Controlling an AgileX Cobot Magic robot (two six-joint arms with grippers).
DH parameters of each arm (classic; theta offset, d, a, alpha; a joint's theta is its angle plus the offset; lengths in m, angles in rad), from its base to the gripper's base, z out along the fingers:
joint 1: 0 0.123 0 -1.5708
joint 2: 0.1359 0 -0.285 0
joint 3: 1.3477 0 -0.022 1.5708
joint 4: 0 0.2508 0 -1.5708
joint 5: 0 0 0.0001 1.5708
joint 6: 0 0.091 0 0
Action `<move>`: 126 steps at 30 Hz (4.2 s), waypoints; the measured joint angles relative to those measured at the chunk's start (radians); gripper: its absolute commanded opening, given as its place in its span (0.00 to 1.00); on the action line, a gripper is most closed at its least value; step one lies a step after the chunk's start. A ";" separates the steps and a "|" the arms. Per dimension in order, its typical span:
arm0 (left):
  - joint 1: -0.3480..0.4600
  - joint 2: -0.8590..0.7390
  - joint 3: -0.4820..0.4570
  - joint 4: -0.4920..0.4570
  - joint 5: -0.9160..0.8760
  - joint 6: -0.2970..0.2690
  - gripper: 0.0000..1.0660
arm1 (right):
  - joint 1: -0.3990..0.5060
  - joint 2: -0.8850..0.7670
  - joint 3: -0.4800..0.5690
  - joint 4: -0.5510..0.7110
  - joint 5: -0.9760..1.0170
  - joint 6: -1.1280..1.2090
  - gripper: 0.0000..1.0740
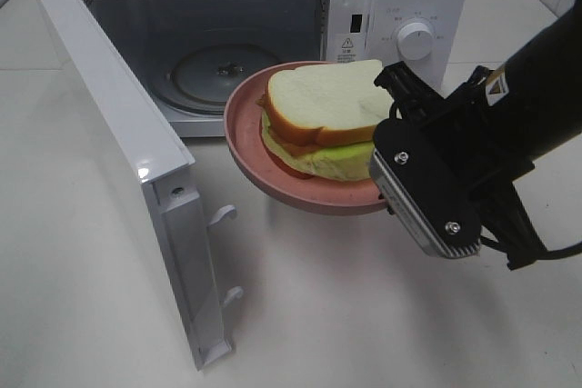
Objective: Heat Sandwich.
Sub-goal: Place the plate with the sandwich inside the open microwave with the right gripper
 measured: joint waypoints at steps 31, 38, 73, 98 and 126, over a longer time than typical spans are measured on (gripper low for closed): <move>0.000 0.000 0.000 0.000 0.000 0.000 0.92 | 0.002 0.334 -0.278 0.003 -0.025 -0.005 0.04; 0.000 0.000 0.000 0.000 0.000 0.000 0.92 | 0.003 0.392 -0.342 0.005 -0.024 -0.011 0.04; 0.000 0.000 0.000 0.000 0.000 0.000 0.92 | 0.003 0.722 -0.822 -0.076 0.115 0.210 0.05; 0.000 0.000 0.000 0.000 0.000 0.000 0.92 | 0.003 0.894 -1.083 -0.131 0.162 0.354 0.06; 0.000 0.000 0.000 0.000 0.000 0.000 0.92 | 0.001 0.997 -1.235 -0.104 0.108 0.402 0.35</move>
